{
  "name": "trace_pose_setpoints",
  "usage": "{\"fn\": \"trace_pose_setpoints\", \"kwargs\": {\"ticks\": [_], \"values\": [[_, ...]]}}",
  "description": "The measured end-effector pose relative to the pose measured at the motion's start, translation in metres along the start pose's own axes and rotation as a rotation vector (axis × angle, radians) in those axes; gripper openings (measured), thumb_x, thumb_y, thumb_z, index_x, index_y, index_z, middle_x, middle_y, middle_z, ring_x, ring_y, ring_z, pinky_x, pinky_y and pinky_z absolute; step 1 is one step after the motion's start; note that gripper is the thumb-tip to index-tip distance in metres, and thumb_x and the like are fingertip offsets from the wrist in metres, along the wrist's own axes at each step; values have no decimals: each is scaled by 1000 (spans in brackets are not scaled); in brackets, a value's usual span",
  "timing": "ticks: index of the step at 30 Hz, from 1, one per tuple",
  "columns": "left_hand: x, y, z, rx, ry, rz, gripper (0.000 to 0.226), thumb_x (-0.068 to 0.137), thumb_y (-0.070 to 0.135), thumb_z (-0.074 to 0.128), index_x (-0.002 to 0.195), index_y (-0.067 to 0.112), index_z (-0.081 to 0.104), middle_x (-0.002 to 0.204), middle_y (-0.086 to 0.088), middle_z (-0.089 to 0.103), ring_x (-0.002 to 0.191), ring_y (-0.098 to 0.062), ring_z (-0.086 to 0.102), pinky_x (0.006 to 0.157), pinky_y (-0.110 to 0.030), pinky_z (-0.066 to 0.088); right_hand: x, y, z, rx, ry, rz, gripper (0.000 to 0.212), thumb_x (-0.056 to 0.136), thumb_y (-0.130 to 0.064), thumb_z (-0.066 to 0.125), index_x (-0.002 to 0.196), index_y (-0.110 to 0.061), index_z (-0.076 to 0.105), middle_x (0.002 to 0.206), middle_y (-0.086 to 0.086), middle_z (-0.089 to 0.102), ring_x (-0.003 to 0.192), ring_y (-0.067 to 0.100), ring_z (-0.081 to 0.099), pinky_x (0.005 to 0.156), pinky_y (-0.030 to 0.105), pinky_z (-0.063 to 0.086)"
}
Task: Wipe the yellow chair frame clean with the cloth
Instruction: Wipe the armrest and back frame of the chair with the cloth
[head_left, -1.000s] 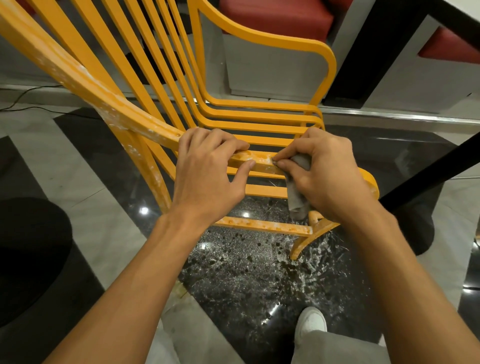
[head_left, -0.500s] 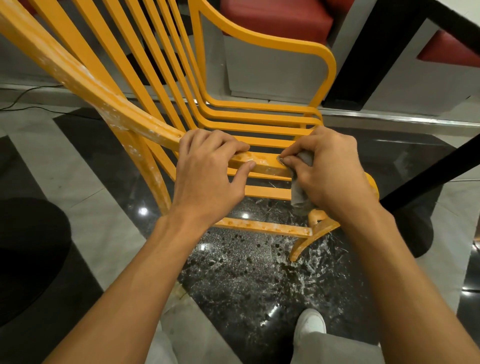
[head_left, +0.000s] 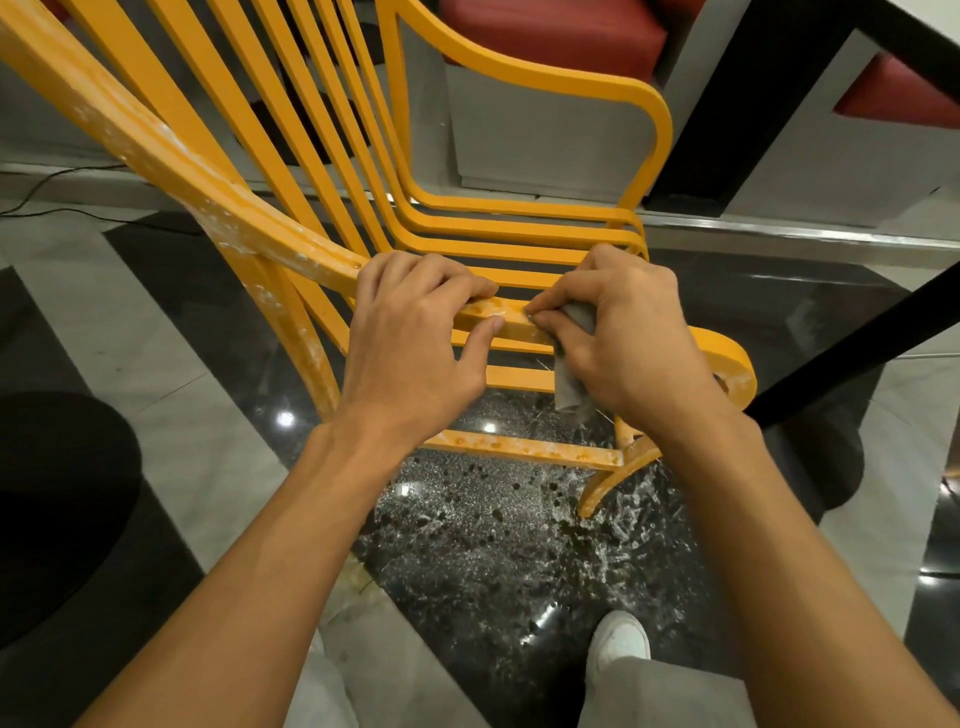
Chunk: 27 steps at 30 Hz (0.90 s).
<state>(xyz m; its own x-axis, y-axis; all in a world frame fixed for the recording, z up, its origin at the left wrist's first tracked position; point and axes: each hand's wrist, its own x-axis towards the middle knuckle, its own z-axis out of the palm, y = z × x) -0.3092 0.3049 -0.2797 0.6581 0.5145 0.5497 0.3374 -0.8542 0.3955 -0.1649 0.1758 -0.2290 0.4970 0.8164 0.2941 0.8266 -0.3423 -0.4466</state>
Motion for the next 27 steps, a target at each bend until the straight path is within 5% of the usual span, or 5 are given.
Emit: {"fn": "trace_pose_setpoints", "kwargs": {"ticks": [8, 13, 18, 23, 27], "values": [[1, -2, -4, 36, -9, -18, 35, 98, 47, 66, 122, 24, 76, 117, 8, 70, 120, -19, 56, 121, -49, 29, 1, 1, 0, -14, 65, 21, 8, 93, -18, 78, 98, -20, 83, 99, 0, 62, 96, 22, 60, 81, 46, 55], [0, -4, -5, 35, -9, -18, 34, 98, 47, 67, 122, 24, 76, 118, 8, 70, 119, -18, 56, 121, -48, 29, 3, 5, -12, 8, -61, 43, 7, 92, -24, 79, 97, -25, 84, 99, -2, 62, 98, 20, 58, 83, 44, 54], [1, -4, -6, 41, -10, -23, 33, 98, 46, 68, 122, 24, 76, 117, 8, 70, 119, -18, 56, 121, -48, 29, 3, -1, 2, -2, 81, 37, 8, 93, -18, 77, 98, -21, 83, 99, 0, 62, 95, 20, 60, 81, 44, 56], [0, -7, -10, 48, -9, -39, 33, 99, 45, 66, 123, 25, 75, 119, 8, 70, 123, -18, 57, 127, -46, 21, 4, -3, -9, 16, -56, 51, 7, 93, -24, 78, 98, -25, 83, 98, -4, 62, 96, 16, 58, 81, 37, 54], [1, -8, -15, 54, -4, -42, 32, 99, 44, 65, 122, 24, 76, 119, 7, 70, 122, -19, 58, 128, -47, 20, 7, -2, -3, -25, 37, 98, 8, 95, -21, 75, 98, -22, 83, 102, -2, 63, 96, 15, 56, 81, 38, 54]]}}
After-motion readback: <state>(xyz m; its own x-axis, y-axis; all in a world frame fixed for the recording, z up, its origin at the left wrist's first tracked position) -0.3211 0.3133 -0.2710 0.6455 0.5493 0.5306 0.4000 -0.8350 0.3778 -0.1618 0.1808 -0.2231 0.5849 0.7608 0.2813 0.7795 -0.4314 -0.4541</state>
